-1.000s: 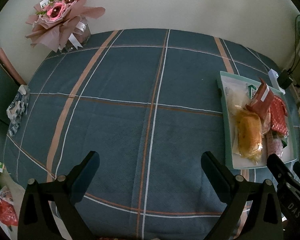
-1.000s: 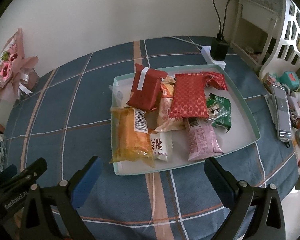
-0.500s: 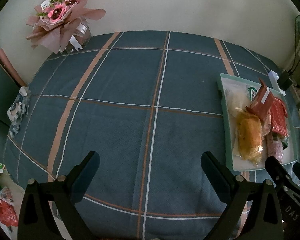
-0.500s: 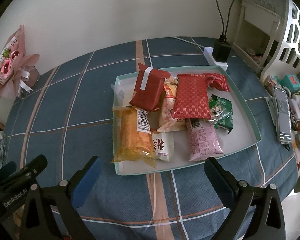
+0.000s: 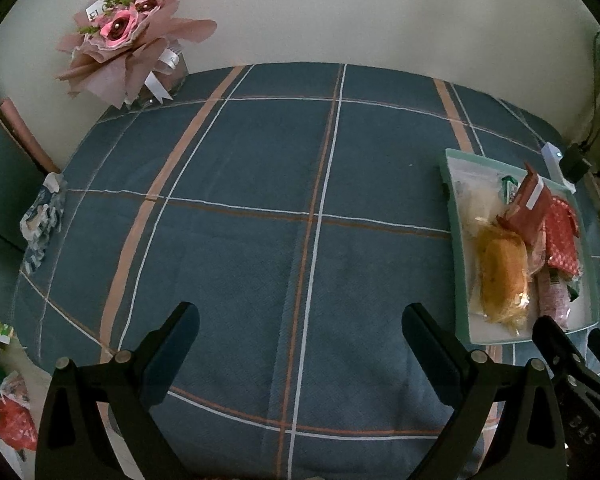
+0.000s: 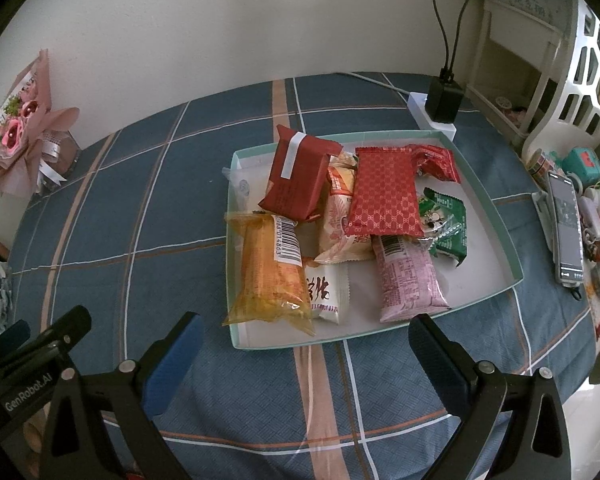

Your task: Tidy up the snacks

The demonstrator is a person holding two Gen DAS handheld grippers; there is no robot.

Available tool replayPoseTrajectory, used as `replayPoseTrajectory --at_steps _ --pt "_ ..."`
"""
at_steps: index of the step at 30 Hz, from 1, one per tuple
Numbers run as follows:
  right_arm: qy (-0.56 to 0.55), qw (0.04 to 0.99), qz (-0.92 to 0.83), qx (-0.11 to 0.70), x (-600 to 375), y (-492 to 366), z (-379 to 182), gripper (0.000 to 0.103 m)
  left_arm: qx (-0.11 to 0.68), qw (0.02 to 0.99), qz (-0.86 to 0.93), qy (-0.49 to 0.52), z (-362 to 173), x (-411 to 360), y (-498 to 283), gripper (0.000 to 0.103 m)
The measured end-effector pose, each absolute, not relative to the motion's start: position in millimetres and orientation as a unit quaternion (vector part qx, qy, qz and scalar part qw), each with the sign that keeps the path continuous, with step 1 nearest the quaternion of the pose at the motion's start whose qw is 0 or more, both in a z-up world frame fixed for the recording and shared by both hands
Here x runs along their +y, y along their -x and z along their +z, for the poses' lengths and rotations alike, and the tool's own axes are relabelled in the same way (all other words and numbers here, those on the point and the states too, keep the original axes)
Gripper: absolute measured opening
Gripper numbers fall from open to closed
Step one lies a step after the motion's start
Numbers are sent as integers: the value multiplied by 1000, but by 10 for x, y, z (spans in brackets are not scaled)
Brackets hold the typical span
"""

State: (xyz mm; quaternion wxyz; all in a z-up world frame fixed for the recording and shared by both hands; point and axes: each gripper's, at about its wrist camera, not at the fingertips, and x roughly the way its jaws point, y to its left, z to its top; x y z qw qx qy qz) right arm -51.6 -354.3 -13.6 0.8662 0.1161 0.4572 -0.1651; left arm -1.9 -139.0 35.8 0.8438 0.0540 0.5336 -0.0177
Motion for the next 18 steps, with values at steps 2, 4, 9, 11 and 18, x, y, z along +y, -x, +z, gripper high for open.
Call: replayPoseTrajectory --at_steps 2,4,9,11,18 --pt "-116 866 -164 458 -3538 514 -149 103 535 843 -14 -54 352 -1383 16 101" --pt "-116 866 -164 458 -3532 513 -153 103 536 843 -12 -52 347 -1377 14 101" --pt "-116 865 -163 459 -3543 514 -153 103 537 842 -7 -52 342 -1375 12 101" --pt "-117 865 -163 460 -3543 513 -151 103 537 842 -5 -51 346 -1377 15 101" --pt "-116 865 -162 460 -3547 518 -158 103 537 842 -5 -51 345 -1368 12 101"
